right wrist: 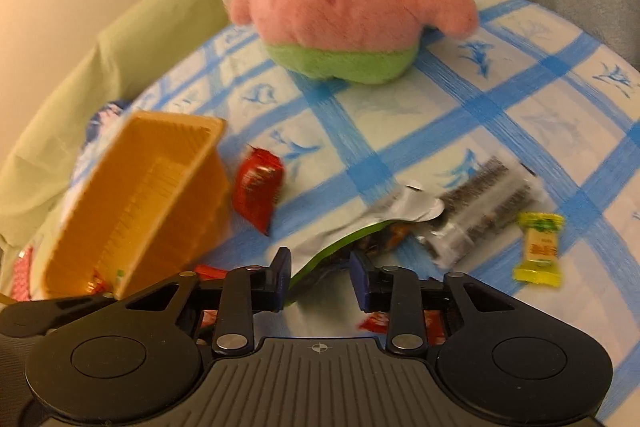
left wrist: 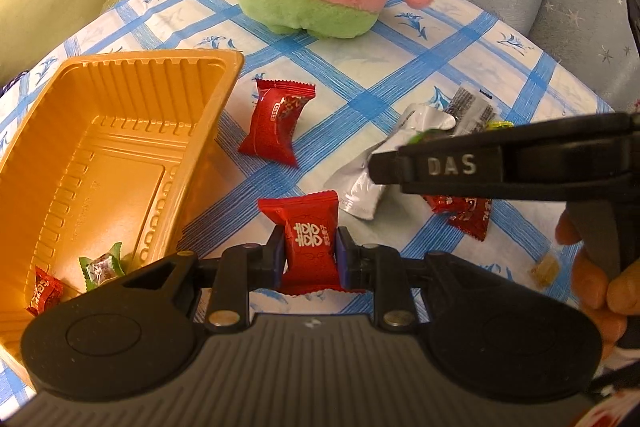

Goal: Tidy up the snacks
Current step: 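Grasp the green-wrapped snack bar with the right tool while the left tool holds the red packet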

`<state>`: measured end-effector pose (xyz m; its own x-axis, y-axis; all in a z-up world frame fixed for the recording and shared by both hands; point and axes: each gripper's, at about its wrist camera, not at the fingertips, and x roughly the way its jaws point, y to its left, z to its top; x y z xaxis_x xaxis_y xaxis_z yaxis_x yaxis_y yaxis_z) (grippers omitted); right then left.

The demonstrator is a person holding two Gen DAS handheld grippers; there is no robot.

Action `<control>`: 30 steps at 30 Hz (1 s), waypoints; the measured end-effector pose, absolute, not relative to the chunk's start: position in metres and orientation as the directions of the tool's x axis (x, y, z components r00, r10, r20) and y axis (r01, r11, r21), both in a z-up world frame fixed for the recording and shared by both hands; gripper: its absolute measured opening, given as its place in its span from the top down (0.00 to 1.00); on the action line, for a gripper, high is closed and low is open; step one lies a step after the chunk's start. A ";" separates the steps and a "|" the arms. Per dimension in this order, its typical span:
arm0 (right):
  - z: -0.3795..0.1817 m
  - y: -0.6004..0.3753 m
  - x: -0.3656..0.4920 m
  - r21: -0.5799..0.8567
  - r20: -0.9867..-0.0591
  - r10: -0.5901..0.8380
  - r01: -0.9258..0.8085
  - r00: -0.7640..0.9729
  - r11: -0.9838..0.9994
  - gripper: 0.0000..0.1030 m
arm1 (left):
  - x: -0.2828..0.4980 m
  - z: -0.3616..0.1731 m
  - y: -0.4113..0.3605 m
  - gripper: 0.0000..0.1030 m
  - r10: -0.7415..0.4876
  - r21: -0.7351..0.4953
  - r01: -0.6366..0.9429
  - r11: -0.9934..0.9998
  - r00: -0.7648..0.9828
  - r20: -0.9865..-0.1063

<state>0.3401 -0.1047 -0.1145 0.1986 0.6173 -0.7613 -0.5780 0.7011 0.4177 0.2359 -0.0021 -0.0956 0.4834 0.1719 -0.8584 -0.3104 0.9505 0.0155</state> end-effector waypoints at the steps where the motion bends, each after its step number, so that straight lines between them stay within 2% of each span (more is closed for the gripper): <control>1: -0.115 -0.108 0.342 0.415 -0.766 0.611 -0.575 0.198 0.706 0.69 | 0.236 -0.096 -0.002 0.78 0.170 0.014 -0.311 0.950 0.483 -0.859; 9: -0.120 -0.135 0.354 0.401 -0.786 0.586 -0.559 0.196 0.726 0.69 | 0.241 -0.094 0.004 0.78 0.190 0.020 -0.333 0.943 0.485 -0.854; 17: -0.121 -0.144 0.357 0.279 -0.828 0.505 -0.601 0.244 0.749 0.70 | 0.247 -0.090 0.005 0.78 0.193 0.024 -0.326 0.945 0.496 -0.847; 21: -0.120 -0.157 0.361 0.303 -0.816 0.525 -0.593 0.243 0.746 0.69 | 0.248 -0.091 0.005 0.78 0.193 0.024 -0.328 0.944 0.494 -0.848; 24: -0.111 -0.162 0.358 0.359 -0.772 0.585 -0.590 0.248 0.723 0.68 | 0.249 -0.092 0.006 0.78 0.198 0.027 -0.332 0.943 0.492 -0.848; 26: -0.108 -0.159 0.355 0.384 -0.755 0.608 -0.588 0.244 0.712 0.55 | 0.250 -0.092 0.007 0.78 0.201 0.029 -0.336 0.941 0.491 -0.847; 27: -0.107 -0.157 0.353 0.386 -0.751 0.612 -0.587 0.248 0.712 0.41 | 0.250 -0.092 0.007 0.78 0.203 0.030 -0.337 0.941 0.491 -0.847; 30: -0.104 -0.150 0.349 0.390 -0.730 0.632 -0.599 0.262 0.699 0.38 | 0.250 -0.091 0.007 0.78 0.206 0.032 -0.339 0.940 0.491 -0.846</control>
